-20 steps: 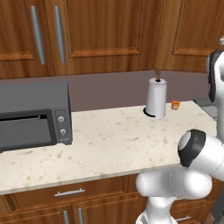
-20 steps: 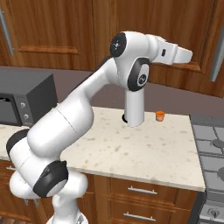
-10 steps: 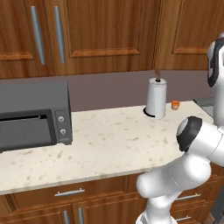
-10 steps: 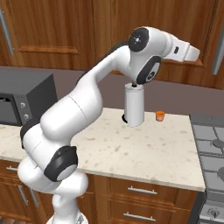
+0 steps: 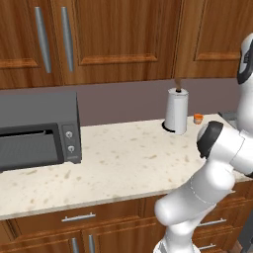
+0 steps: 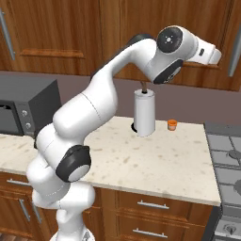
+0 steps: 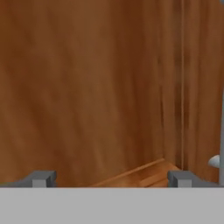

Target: Close all open cabinet doors.

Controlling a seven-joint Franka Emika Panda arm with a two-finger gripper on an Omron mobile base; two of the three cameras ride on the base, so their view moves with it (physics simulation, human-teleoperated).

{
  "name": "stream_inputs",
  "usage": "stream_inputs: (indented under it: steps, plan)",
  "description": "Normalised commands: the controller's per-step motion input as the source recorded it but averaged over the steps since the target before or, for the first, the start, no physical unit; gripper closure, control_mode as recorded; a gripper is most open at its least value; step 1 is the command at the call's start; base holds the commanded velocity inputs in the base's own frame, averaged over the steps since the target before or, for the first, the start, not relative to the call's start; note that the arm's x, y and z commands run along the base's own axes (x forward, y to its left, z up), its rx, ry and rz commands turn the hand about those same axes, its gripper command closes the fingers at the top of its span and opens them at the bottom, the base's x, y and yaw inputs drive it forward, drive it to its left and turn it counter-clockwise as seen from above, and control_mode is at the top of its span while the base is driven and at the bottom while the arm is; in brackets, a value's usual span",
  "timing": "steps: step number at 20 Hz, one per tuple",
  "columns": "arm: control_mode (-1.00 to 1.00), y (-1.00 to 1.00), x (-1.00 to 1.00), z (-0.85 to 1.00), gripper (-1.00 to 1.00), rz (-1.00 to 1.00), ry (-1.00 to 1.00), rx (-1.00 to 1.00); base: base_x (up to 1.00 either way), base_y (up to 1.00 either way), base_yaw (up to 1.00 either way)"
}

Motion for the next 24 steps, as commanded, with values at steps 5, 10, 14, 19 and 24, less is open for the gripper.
stream_inputs:
  steps: [5,10,14,19,24]
  plan:
    - [-1.00,0.00,0.22,0.00,-1.00,0.07,0.00,0.05,0.00,0.00,0.00]
    - [-1.00,0.00,0.10,-0.03,-1.00,0.07,0.00,0.04,0.00,0.00,0.00]
    - [-1.00,0.06,0.03,-0.24,-1.00,0.05,0.00,0.02,0.00,0.00,0.00]
    - [-1.00,0.29,0.30,-0.54,-1.00,0.03,0.00,0.01,0.00,0.00,0.00]
    - [-1.00,0.33,0.32,-0.32,-1.00,0.05,0.00,0.01,0.00,0.00,0.00]
